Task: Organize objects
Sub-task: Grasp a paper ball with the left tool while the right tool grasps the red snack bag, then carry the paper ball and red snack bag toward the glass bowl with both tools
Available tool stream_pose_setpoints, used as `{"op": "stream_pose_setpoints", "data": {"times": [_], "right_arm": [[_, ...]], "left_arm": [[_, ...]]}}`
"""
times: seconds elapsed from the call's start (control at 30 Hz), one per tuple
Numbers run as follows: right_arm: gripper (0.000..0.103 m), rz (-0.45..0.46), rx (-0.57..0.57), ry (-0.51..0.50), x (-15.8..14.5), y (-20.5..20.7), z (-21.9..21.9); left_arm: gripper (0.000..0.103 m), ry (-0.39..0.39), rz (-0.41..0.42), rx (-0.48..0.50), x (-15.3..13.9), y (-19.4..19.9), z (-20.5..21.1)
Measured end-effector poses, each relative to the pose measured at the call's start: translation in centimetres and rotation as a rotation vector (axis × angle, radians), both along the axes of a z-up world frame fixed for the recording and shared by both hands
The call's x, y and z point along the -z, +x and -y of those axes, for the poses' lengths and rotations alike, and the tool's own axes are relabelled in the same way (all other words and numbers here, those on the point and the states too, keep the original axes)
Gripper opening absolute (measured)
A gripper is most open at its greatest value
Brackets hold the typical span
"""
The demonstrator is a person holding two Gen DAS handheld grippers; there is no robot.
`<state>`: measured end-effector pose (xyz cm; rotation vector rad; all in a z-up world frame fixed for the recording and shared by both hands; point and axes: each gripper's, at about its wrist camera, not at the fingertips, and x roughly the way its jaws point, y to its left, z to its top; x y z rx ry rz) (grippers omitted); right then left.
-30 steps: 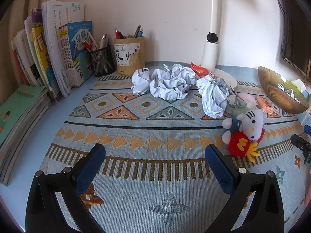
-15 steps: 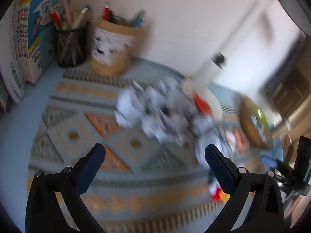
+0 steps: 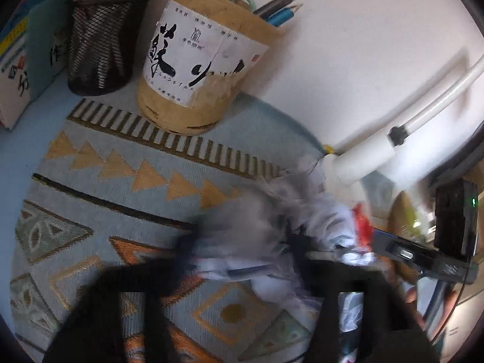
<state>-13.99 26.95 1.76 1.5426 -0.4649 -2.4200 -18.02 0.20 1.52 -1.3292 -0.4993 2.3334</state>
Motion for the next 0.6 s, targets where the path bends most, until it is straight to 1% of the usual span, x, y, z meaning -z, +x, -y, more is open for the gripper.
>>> {"op": "stream_pose_setpoints", "data": {"times": [0.03, 0.07, 0.1, 0.13, 0.2, 0.23, 0.27, 0.3, 0.33, 0.4, 0.43, 0.47, 0.5, 0.53, 0.57, 0.6], "right_arm": [[0.059, 0.0, 0.005, -0.019, 0.3, -0.4, -0.4], [0.053, -0.03, 0.014, -0.057, 0.1, -0.3, -0.9], [0.046, -0.052, 0.012, -0.091, -0.1, 0.0, -1.1], [0.046, -0.083, 0.019, -0.12, -0.7, 0.6, -1.5], [0.046, -0.148, 0.043, -0.156, -2.5, 2.3, -2.1], [0.046, -0.184, 0.061, -0.162, -4.1, 4.0, -2.6], [0.046, -0.202, 0.069, -0.158, -5.0, 5.0, -2.7], [0.046, -0.228, 0.079, -0.137, -6.5, 7.0, -2.8], [0.047, -0.254, 0.081, -0.101, -7.7, 9.7, -2.7], [0.048, -0.278, 0.085, -0.002, -8.0, 14.9, -2.5], [0.048, -0.264, 0.09, 0.093, -7.1, 18.5, -2.3], [0.048, -0.246, 0.102, 0.144, -6.2, 20.2, -2.4], [0.048, -0.22, 0.128, 0.217, -5.0, 22.4, -2.7], [0.048, -0.185, 0.168, 0.31, -3.5, 24.5, -2.9], [0.048, -0.153, 0.205, 0.372, -2.5, 25.7, -3.4], [0.048, -0.105, 0.268, 0.434, -1.2, 26.9, -4.0]], "left_arm": [[0.028, 0.013, -0.011, -0.021, -0.3, 0.5, 0.4], [0.028, 0.016, -0.016, -0.046, -0.8, 0.7, 0.8], [0.028, 0.028, -0.038, -0.063, -1.6, 1.3, 1.4], [0.028, 0.044, -0.07, -0.066, -2.9, 2.4, 2.1], [0.028, 0.063, -0.111, -0.067, -4.9, 4.2, 3.4], [0.028, 0.068, -0.136, -0.063, -5.8, 5.5, 3.9], [0.028, 0.059, -0.16, -0.064, -6.7, 7.2, 4.4], [0.028, 0.045, -0.172, -0.065, -7.0, 8.8, 4.6], [0.028, 0.037, -0.176, -0.057, -7.0, 10.7, 4.8], [0.028, -0.003, -0.173, -0.047, -5.9, 13.7, 4.5], [0.028, -0.04, -0.171, -0.05, -4.9, 15.7, 3.9], [0.028, -0.062, -0.172, -0.049, -4.0, 17.0, 3.3], [0.028, -0.083, -0.171, -0.048, -3.1, 18.2, 2.6], [0.028, -0.093, -0.165, -0.05, -2.5, 19.0, 2.2], [0.028, -0.096, -0.157, -0.052, -1.8, 19.8, 1.4], [0.028, -0.096, -0.16, -0.053, -1.5, 20.7, 1.2]]}}
